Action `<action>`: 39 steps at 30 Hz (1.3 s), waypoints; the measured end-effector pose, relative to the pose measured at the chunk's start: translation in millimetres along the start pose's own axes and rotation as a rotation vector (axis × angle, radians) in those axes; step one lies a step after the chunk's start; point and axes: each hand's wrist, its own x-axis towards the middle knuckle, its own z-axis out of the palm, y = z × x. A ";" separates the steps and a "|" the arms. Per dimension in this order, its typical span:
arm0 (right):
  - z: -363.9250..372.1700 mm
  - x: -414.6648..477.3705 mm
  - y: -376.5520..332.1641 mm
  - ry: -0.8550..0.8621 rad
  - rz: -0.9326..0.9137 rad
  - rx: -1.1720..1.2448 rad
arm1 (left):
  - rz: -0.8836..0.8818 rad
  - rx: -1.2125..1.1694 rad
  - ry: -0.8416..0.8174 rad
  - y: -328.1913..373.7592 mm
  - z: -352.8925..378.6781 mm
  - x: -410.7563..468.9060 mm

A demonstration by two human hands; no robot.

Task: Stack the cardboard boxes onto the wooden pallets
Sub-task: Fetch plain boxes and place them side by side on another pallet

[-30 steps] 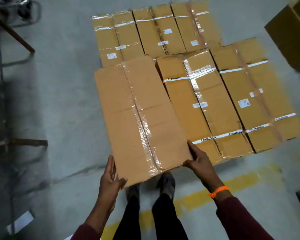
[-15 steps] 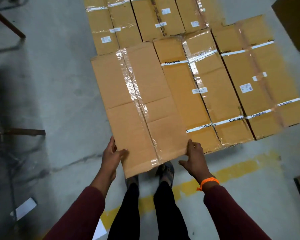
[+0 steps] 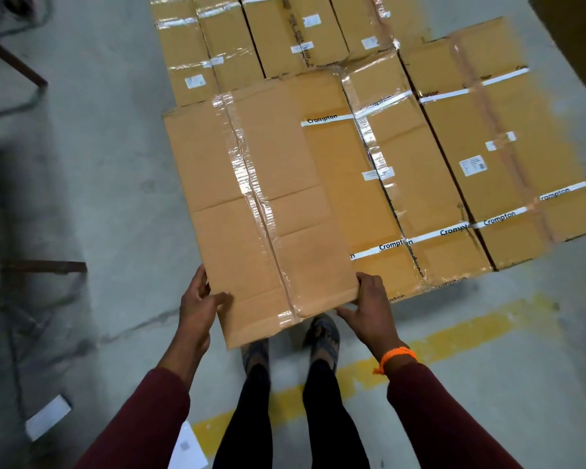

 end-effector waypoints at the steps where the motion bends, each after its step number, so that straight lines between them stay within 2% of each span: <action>1: 0.5 -0.3 -1.1 0.001 0.002 -0.004 | 0.001 0.004 0.009 -0.2 -0.4 1.0; 15: 5.0 10.9 -1.1 0.021 -0.014 0.015 | 0.034 0.078 0.012 7.1 1.1 12.9; 20: 12.9 3.8 -3.2 0.038 0.008 -0.019 | 0.033 0.190 -0.016 10.2 -2.8 14.2; 26: -12.6 -47.6 -37.6 -0.109 0.033 -0.091 | -0.036 0.411 -0.015 37.2 8.2 -27.7; 28: -34.4 -75.9 -52.8 -0.101 0.040 -0.064 | -0.043 0.521 -0.085 53.1 21.6 -58.8; 33: -94.0 -138.7 -63.2 0.056 0.065 0.144 | 0.135 0.676 -0.420 82.3 77.3 -156.3; 36: -115.2 -176.3 -35.7 0.081 0.134 0.237 | 0.135 0.810 -0.565 67.5 107.8 -197.5; 39: -129.7 -197.1 11.4 0.036 0.200 0.231 | 0.119 0.891 -0.593 52.9 147.4 -227.7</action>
